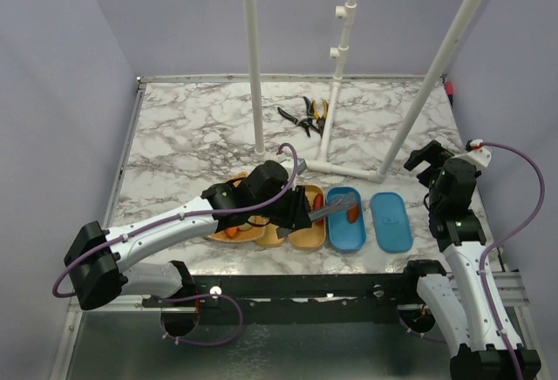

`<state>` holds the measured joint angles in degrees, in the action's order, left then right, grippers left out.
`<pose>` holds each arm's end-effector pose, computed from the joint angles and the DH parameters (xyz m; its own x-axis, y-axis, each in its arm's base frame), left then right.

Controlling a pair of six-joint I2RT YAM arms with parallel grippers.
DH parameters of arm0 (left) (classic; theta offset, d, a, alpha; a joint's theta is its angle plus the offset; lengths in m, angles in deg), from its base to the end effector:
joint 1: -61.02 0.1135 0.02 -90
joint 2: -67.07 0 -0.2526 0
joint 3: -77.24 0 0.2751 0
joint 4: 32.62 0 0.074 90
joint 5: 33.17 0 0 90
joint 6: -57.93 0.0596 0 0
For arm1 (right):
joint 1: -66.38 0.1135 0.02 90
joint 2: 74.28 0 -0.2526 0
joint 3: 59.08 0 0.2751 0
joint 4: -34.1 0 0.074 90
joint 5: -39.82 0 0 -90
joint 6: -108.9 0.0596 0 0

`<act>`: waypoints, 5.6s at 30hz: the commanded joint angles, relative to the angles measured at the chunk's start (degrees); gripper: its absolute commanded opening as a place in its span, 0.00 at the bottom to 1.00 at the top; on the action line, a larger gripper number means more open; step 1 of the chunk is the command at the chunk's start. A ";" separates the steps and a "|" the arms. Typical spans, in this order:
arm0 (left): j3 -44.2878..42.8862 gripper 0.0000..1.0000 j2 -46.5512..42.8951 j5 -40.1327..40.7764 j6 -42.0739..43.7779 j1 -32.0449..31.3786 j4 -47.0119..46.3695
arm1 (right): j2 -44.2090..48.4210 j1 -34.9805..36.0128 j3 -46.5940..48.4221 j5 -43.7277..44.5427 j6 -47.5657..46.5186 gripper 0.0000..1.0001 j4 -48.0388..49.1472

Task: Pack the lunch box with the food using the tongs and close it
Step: Place the fake food in the packing box, then pick up the fake food from the plate.

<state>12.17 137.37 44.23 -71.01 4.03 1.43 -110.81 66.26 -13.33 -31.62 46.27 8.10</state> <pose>0.1586 -0.2680 0.2426 -0.8404 0.1678 -0.5153 0.4913 0.6371 -0.5939 0.2135 -0.0194 0.2703 -0.1154 0.4361 -0.8925 0.4051 0.8410 0.3586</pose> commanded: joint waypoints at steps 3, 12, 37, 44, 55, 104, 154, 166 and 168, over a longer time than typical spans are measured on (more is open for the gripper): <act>-7.96 0.37 0.79 0.46 4.23 2.88 4.20 | 1.34 -0.14 0.82 1.25 -0.72 1.00 -0.65; -15.63 0.37 0.24 -2.66 8.21 11.30 13.17 | 2.50 -0.14 1.14 -0.45 -1.40 1.00 -0.39; -14.50 0.32 -8.30 4.25 16.46 16.72 34.88 | 4.49 -0.14 -0.06 -1.99 -1.14 1.00 0.01; -15.98 0.32 -7.24 7.64 19.14 19.08 39.65 | 4.28 -0.14 -0.44 -1.75 -0.82 1.00 -0.30; -14.17 0.32 -11.17 14.43 20.16 19.98 40.50 | 1.38 -0.14 3.92 -1.55 0.15 1.00 -3.50; -2.44 0.38 -24.01 21.72 5.90 20.18 45.06 | 3.66 -0.14 0.69 -7.68 0.08 1.00 -4.37; -4.62 0.17 -21.84 17.82 9.62 20.17 38.67 | 2.08 -0.14 -1.59 -8.55 1.49 1.00 -2.77; -8.64 0.13 -22.91 14.22 13.69 20.18 40.48 | 2.53 -0.14 -2.06 -8.03 1.29 1.00 -3.10; -8.62 0.12 -22.93 13.75 14.19 20.17 41.14 | 2.44 -0.14 -2.03 -7.94 1.41 1.00 -3.05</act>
<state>5.79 115.45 60.45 -59.56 23.94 41.86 -108.61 66.26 -14.56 -39.57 47.43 4.95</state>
